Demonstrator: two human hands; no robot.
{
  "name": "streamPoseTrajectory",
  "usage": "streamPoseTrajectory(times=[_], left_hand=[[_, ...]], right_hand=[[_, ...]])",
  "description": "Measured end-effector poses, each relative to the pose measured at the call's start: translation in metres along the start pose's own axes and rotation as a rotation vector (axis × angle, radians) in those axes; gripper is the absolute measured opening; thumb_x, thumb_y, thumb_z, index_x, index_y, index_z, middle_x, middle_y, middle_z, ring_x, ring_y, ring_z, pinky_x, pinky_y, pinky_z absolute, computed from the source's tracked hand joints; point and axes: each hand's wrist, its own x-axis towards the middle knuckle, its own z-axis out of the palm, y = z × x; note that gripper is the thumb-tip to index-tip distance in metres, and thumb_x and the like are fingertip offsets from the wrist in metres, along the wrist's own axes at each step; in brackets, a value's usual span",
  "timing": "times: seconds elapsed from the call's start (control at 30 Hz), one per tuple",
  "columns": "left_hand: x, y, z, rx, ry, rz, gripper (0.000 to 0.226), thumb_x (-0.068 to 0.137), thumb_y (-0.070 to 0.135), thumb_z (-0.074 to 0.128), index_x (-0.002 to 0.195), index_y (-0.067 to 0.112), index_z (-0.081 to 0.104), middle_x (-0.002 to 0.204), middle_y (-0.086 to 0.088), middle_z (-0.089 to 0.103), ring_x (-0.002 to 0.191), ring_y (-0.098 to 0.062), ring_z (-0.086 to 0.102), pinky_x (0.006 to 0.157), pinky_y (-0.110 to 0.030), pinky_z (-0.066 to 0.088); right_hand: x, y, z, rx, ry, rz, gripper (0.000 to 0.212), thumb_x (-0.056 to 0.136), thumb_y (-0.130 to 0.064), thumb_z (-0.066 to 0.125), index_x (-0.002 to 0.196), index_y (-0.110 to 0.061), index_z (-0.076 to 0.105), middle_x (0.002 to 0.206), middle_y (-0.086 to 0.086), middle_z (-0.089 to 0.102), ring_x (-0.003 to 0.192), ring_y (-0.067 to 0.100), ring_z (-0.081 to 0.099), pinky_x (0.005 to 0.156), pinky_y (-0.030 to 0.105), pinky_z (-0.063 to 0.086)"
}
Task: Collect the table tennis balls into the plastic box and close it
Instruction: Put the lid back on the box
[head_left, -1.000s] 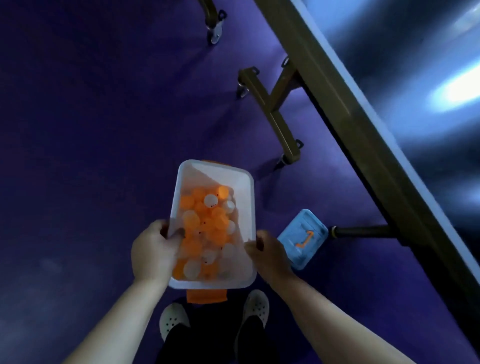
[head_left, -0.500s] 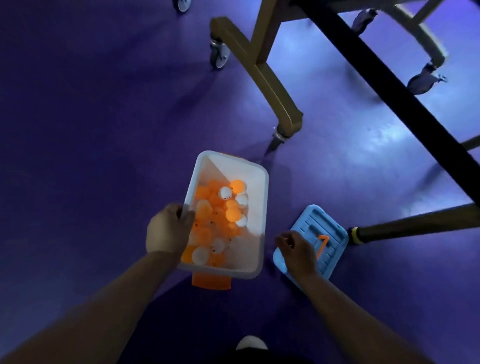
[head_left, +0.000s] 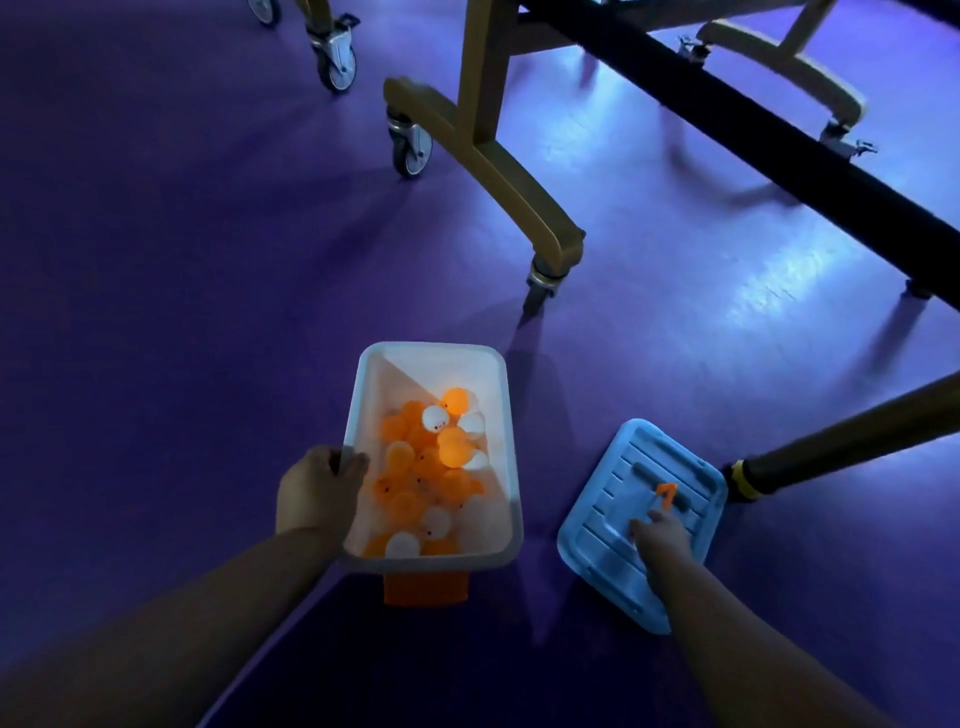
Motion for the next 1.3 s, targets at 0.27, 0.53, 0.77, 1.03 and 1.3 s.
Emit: streamPoseTrajectory(times=[0.27, 0.53, 0.77, 1.03, 1.3], left_hand=[[0.002, 0.001, 0.015, -0.047, -0.033, -0.019, 0.015, 0.093, 0.026, 0.054, 0.088, 0.012, 0.053, 0.070, 0.006, 0.049, 0.068, -0.012, 0.049, 0.055, -0.024, 0.037], [0.001, 0.006, 0.022, -0.093, -0.185, -0.093, 0.015, 0.093, 0.028, 0.054, 0.091, 0.013, 0.054, 0.089, -0.007, 0.058, 0.082, -0.021, 0.056, 0.074, -0.036, 0.047], [0.009, 0.004, 0.003, -0.337, -0.304, -0.242, 0.043, 0.100, 0.036, 0.033, 0.092, 0.006, 0.062, 0.099, -0.022, 0.061, 0.083, -0.025, 0.050, 0.077, -0.034, 0.039], [0.003, -0.002, 0.000, -0.279, -0.431, -0.193, 0.020, 0.084, 0.019, 0.068, 0.095, 0.005, 0.060, 0.091, -0.010, 0.063, 0.080, -0.021, 0.059, 0.068, -0.032, 0.051], [0.007, -0.002, -0.006, -0.134, -0.469, -0.106, 0.026, 0.084, 0.008, 0.064, 0.111, 0.006, 0.063, 0.107, -0.012, 0.064, 0.100, -0.029, 0.063, 0.089, -0.039, 0.052]], right_hand=[[-0.017, -0.030, 0.009, 0.246, 0.305, -0.458, 0.026, 0.084, -0.029, 0.046, 0.091, -0.015, 0.067, 0.088, 0.003, 0.061, 0.085, 0.017, 0.054, 0.081, 0.035, 0.044], [-0.113, -0.095, 0.040, 0.243, -0.009, -0.822, 0.037, 0.083, -0.022, 0.044, 0.111, -0.012, 0.066, 0.097, 0.002, 0.058, 0.081, 0.017, 0.059, 0.075, 0.033, 0.050], [-0.148, -0.093, 0.081, -0.305, -0.332, -0.786, 0.051, 0.096, -0.017, 0.039, 0.145, -0.018, 0.029, 0.145, 0.004, 0.030, 0.122, 0.017, 0.044, 0.100, 0.023, 0.037], [-0.148, -0.090, 0.099, -0.392, -0.376, -0.825, 0.054, 0.096, -0.021, 0.043, 0.146, -0.014, 0.025, 0.155, 0.003, 0.016, 0.135, 0.019, 0.034, 0.111, 0.036, 0.033], [-0.125, -0.101, 0.088, -0.254, -0.206, -0.966, 0.035, 0.089, -0.025, 0.050, 0.122, -0.020, 0.059, 0.126, -0.001, 0.045, 0.117, 0.017, 0.047, 0.098, 0.029, 0.041]])
